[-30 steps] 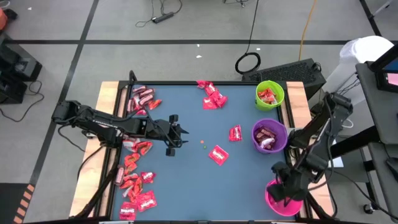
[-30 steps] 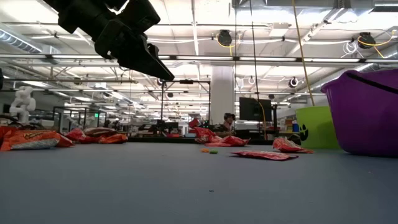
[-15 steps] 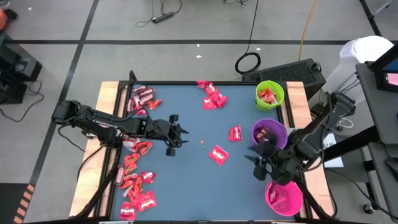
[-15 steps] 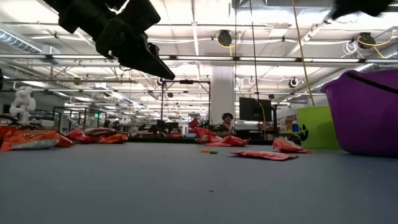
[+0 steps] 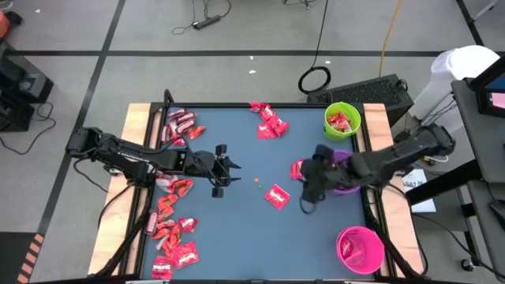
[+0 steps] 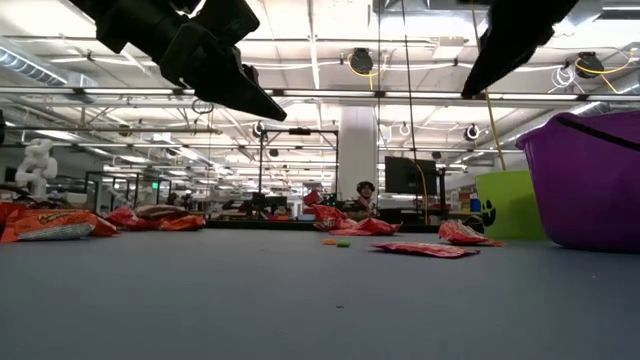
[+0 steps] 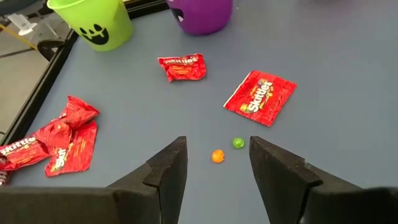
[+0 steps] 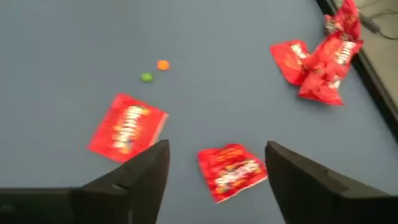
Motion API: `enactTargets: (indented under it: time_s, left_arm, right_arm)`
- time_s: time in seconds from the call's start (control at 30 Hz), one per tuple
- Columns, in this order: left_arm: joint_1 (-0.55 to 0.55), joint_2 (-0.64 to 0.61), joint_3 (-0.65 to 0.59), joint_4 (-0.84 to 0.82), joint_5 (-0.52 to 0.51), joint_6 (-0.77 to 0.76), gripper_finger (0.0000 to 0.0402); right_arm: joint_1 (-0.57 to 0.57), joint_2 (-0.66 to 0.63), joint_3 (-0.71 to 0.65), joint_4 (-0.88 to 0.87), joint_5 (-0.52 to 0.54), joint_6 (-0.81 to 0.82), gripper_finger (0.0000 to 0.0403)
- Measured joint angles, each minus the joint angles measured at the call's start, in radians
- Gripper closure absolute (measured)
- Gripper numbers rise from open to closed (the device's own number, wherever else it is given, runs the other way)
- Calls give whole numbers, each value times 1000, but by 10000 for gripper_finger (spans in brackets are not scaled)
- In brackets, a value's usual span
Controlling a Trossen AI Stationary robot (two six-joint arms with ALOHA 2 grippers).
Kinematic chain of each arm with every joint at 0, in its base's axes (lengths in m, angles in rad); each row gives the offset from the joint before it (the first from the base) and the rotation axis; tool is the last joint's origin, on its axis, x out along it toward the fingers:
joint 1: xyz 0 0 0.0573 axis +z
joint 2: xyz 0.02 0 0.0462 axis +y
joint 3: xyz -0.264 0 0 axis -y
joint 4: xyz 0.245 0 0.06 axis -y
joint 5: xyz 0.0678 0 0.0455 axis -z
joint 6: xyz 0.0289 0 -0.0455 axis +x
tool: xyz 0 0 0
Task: Organize candy in baskets
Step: Put the red candy pack into the pink bucket
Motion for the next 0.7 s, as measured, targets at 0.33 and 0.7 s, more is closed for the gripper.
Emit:
enactTargets:
  time_s: [0.33,0.7]
  left_arm:
    - [0,0,0,-2,0,0,222]
    - [0,0,0,-2,0,0,222]
  right_arm:
    - [-292,143,0,8,-186,-291,128]
    - [-473,405,0,7,-340,-529,143]
